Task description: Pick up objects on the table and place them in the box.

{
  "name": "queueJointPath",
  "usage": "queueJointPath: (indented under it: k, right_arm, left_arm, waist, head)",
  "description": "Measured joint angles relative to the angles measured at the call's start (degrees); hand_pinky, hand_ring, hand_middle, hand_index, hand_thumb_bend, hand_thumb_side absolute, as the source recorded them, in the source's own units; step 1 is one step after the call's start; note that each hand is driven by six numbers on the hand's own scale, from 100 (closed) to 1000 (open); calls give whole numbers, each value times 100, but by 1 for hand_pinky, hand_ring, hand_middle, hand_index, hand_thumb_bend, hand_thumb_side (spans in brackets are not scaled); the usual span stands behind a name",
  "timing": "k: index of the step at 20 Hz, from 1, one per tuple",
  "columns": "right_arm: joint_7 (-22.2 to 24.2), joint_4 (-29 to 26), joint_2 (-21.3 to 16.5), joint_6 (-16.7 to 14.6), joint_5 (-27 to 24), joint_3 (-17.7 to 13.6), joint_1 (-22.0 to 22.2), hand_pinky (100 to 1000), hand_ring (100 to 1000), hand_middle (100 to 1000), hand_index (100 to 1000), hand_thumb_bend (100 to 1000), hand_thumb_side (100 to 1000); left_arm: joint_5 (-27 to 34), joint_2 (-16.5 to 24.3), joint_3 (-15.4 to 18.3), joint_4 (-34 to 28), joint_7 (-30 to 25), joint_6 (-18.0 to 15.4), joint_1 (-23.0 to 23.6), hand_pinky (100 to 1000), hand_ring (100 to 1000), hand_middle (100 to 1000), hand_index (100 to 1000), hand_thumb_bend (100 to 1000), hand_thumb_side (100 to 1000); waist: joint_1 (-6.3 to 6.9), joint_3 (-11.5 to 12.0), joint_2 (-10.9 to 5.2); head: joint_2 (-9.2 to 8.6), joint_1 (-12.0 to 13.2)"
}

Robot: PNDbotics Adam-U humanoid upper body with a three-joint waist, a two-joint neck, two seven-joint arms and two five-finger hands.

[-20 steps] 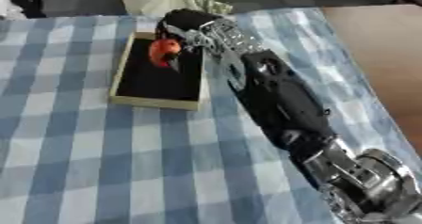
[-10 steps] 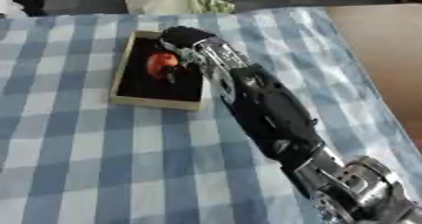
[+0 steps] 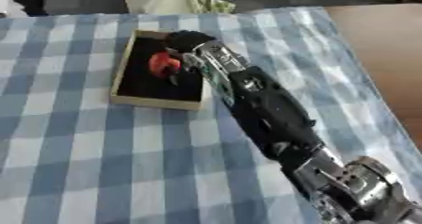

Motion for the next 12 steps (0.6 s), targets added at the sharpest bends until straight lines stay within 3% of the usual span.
queueJointPath:
  k: [12]
  right_arm:
    - [16,-674,-192,-19,-203,-33,-9,798,793,745,892,429,182]
  left_arm:
    - [0,0,0,0,-28,25,55,771,776,737,828,547,696]
  waist:
    - [4,-98,-157]
  head:
    - [22,53]
